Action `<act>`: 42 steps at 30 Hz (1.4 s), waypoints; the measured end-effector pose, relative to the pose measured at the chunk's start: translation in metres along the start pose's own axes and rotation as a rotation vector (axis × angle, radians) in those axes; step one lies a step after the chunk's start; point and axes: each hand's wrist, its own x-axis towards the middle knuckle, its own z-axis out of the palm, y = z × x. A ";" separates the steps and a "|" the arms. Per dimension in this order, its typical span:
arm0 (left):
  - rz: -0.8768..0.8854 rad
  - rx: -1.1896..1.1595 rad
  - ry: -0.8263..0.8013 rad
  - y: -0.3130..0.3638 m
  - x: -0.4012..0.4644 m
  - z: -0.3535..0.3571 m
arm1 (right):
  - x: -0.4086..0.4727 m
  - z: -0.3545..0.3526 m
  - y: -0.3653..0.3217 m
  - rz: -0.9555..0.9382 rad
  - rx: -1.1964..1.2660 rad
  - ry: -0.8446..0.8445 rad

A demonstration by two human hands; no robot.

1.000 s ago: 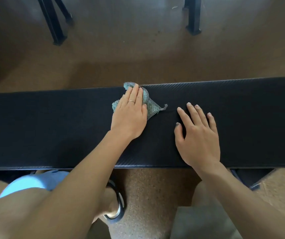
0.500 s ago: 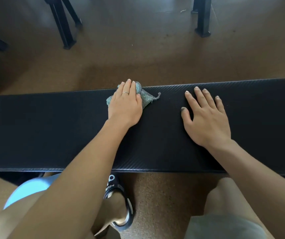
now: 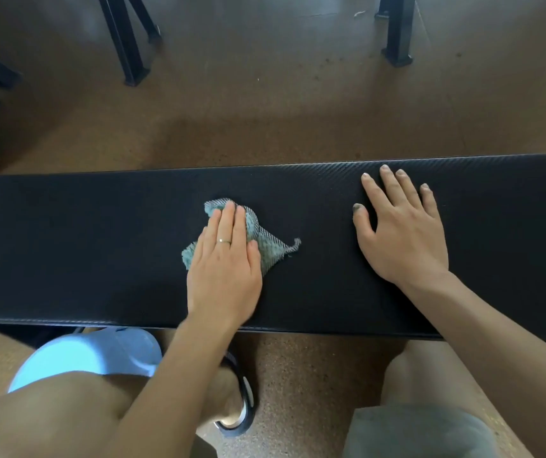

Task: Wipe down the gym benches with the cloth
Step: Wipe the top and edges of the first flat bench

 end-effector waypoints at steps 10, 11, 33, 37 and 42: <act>-0.066 0.045 -0.006 0.001 0.135 -0.008 | 0.014 0.001 -0.002 -0.021 0.005 0.181; -0.067 0.038 0.021 0.005 0.126 -0.007 | 0.018 0.000 -0.003 -0.018 -0.001 0.186; 0.278 0.024 -0.028 0.069 0.089 0.002 | 0.022 0.007 -0.003 -0.015 0.043 0.281; 0.400 0.066 -0.098 0.078 0.022 0.006 | 0.020 0.009 0.001 -0.047 0.030 0.277; 0.457 0.034 -0.122 0.085 0.070 0.006 | 0.024 0.009 0.003 -0.040 0.130 0.310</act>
